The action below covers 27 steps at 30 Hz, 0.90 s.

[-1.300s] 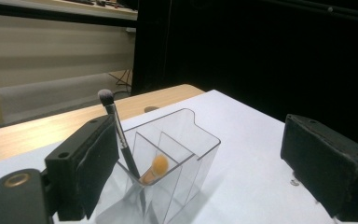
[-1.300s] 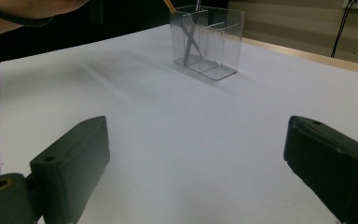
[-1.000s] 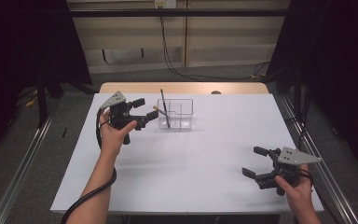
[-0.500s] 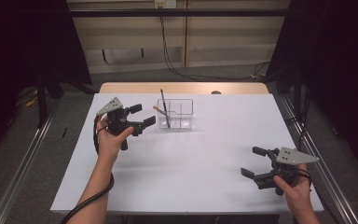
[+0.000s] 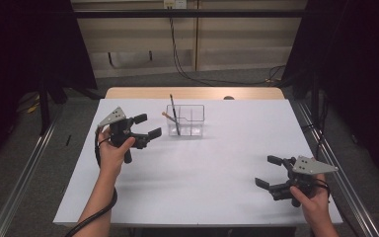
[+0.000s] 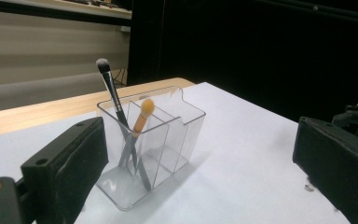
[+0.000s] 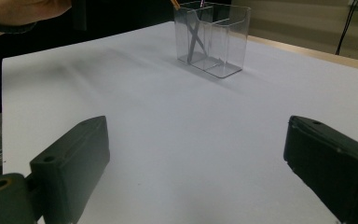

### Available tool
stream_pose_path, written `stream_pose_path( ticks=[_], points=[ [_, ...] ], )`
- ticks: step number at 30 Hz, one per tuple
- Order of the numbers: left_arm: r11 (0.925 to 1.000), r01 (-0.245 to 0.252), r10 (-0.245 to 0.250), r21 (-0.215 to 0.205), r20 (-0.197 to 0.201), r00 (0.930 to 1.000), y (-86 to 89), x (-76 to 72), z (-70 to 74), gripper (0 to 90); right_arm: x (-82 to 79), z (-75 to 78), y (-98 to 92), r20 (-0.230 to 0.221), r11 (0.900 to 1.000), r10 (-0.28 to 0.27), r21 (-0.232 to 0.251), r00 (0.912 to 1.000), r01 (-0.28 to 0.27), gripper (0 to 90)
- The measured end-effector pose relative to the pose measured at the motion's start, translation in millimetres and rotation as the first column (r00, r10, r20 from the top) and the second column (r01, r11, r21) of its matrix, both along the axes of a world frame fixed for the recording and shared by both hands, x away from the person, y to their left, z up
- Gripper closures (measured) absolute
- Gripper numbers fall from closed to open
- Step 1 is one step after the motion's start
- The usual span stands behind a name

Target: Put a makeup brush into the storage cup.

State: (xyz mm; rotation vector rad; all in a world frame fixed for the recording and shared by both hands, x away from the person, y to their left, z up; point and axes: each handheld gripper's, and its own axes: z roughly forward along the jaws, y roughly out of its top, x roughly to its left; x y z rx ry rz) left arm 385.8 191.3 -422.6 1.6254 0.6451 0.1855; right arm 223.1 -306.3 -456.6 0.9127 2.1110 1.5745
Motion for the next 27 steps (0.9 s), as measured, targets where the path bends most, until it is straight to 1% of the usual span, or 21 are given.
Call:
stream_pose_path(
  ticks=[4,7,11,12,13,17,19,22,27],
  points=[
    [0.9999,0.005,-0.005,0.014,0.012,0.9999,4.7,-4.8,-2.5,2.5,-0.3,0.6,0.0,0.004,1.0,-0.001,0.001,1.0,0.001,6.3],
    [0.9997,-0.002,0.002,0.024,0.011,0.9999,8.5,-7.4,-4.7,2.4,0.3,0.9,0.3,0.006,1.0,-0.003,0.002,1.0,0.003,6.3],
    [0.9999,-0.003,0.003,0.016,0.008,1.0,10.7,-10.5,-7.2,2.5,0.3,1.3,0.1,0.009,1.0,-0.004,0.003,0.9999,0.004,6.3],
    [0.9997,0.004,-0.004,0.026,0.004,1.0,11.5,-12.7,-8.6,2.5,0.3,1.4,0.0,0.009,1.0,-0.005,0.002,0.9999,0.005,6.3],
    [0.9997,0.001,-0.001,0.023,0.008,1.0,11.5,-13.9,-9.6,2.5,0.3,1.3,-0.1,0.009,1.0,-0.006,0.002,0.9999,0.006,6.3],
    [0.9996,0.004,-0.004,0.029,0.0,1.0,13.3,-16.8,-13.4,2.7,0.2,1.9,0.0,0.01,1.0,-0.007,0.003,0.9999,0.007,6.3],
    [0.9995,0.001,-0.001,0.032,-0.001,1.0,14.6,-18.4,-13.8,2.8,0.4,2.2,0.0,0.012,1.0,-0.007,0.003,0.9999,0.007,6.3],
    [0.9995,0.011,-0.011,0.029,0.001,0.9999,16.9,-20.4,-13.1,2.8,0.5,2.2,-0.5,0.013,1.0,-0.008,0.003,0.9999,0.008,6.3],
    [0.9991,0.011,-0.011,0.041,0.008,0.9999,22.3,-25.6,-11.2,2.8,0.2,1.3,-1.9,0.011,1.0,-0.014,0.01,0.9998,0.014,6.3]
  ],
)
